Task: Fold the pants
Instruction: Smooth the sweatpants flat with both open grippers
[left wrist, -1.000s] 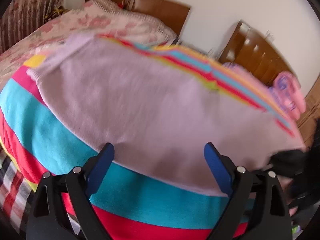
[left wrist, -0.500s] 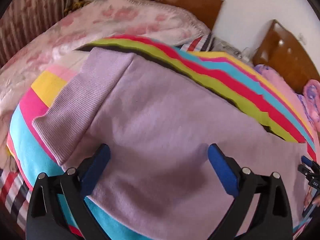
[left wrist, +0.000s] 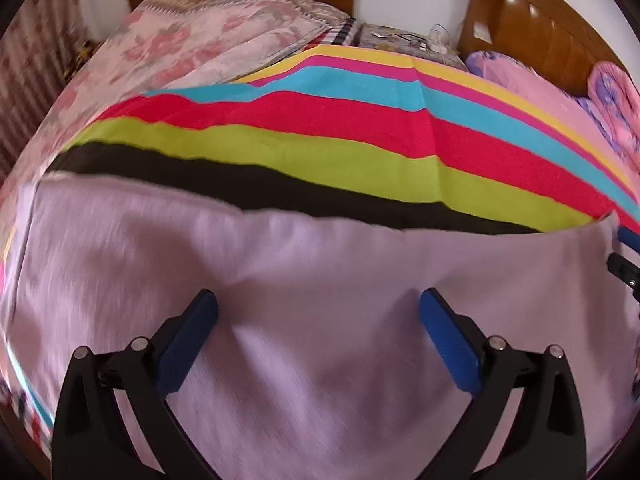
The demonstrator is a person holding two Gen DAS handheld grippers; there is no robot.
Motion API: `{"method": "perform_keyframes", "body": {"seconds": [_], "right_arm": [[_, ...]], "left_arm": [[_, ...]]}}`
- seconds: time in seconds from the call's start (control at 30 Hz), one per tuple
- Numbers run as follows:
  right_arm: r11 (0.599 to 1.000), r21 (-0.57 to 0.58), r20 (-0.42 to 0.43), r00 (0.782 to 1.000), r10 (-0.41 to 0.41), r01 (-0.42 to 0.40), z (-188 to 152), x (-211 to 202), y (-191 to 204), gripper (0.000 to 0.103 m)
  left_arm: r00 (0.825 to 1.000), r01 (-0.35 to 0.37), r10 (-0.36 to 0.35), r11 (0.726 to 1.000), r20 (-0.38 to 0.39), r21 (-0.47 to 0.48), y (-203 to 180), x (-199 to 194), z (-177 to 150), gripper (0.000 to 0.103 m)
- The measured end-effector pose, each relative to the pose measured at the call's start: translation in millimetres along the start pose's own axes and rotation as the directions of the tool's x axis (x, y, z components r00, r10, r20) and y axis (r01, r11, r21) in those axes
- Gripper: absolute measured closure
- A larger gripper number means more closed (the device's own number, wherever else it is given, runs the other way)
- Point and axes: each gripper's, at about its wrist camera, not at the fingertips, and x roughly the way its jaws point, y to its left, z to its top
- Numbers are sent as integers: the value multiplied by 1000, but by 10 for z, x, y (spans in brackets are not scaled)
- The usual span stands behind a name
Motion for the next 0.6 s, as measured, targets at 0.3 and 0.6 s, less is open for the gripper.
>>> {"method": "perform_keyframes", "body": {"seconds": [0.3,0.6], "right_arm": [[950,197,-103,969,-224,241,-634,-458,-1149,16],[902,380,67,967,-246,203,-1191,-1471,-1641,15]], "left_arm": [[980,180,-196,949,37,257,-1230,-310,-596,2],[971,206,-228,949,68,239,-1260,-621,-891,1]]}}
